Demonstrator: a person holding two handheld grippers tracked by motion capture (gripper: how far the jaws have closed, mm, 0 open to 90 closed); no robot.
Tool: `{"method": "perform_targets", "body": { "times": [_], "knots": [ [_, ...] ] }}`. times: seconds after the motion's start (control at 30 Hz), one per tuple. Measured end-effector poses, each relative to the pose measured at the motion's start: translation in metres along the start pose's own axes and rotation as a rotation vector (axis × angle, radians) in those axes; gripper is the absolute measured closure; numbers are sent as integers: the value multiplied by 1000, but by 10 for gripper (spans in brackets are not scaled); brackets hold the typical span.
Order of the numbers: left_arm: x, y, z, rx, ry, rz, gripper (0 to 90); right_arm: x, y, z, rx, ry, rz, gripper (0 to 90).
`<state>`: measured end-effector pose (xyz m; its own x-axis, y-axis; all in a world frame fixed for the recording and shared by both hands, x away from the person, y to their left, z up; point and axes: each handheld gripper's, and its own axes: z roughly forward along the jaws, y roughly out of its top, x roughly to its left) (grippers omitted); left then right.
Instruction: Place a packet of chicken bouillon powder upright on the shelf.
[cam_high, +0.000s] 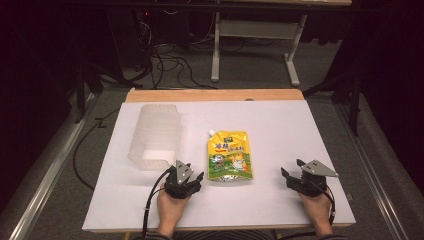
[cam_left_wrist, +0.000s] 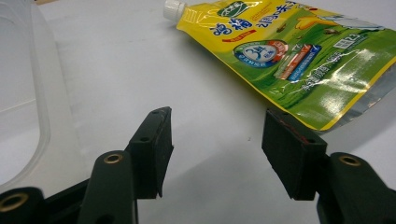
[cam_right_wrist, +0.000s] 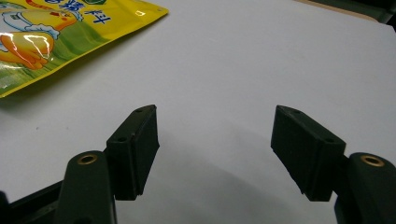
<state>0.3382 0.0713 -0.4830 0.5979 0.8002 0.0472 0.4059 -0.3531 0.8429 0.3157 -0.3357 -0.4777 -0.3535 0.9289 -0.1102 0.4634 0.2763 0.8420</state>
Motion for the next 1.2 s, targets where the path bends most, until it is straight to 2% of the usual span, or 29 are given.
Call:
{"method": "perform_targets", "body": {
  "times": [0.17, 0.4, 0.63, 0.83, 0.97, 1.07, 1.2],
  "knots": [
    [0, 0, 0, 0, 1, 0, 434, 0, 0, 0, -5, -2, -6, 321],
    [-1, 0, 0, -3, 9, 7, 437, -1, 0, -1, -12, -24, 17, 322],
    [0, 0, 0, -4, 8, 0, 445, -6, -1, -2, -28, -27, 78, 310],
    [3, 1, 0, -2, -2, -25, 444, -5, -1, -1, -18, -25, 59, 304],
    [3, 4, -4, -38, -4, -32, 441, -4, 0, -1, -13, -25, 58, 299],
    [2, 10, -7, -44, -3, -25, 431, -5, 0, -1, -13, -26, 50, 299],
    [0, 21, -6, -41, -25, -21, 424, -4, 0, -1, -14, -25, 51, 299]
  ]
}}
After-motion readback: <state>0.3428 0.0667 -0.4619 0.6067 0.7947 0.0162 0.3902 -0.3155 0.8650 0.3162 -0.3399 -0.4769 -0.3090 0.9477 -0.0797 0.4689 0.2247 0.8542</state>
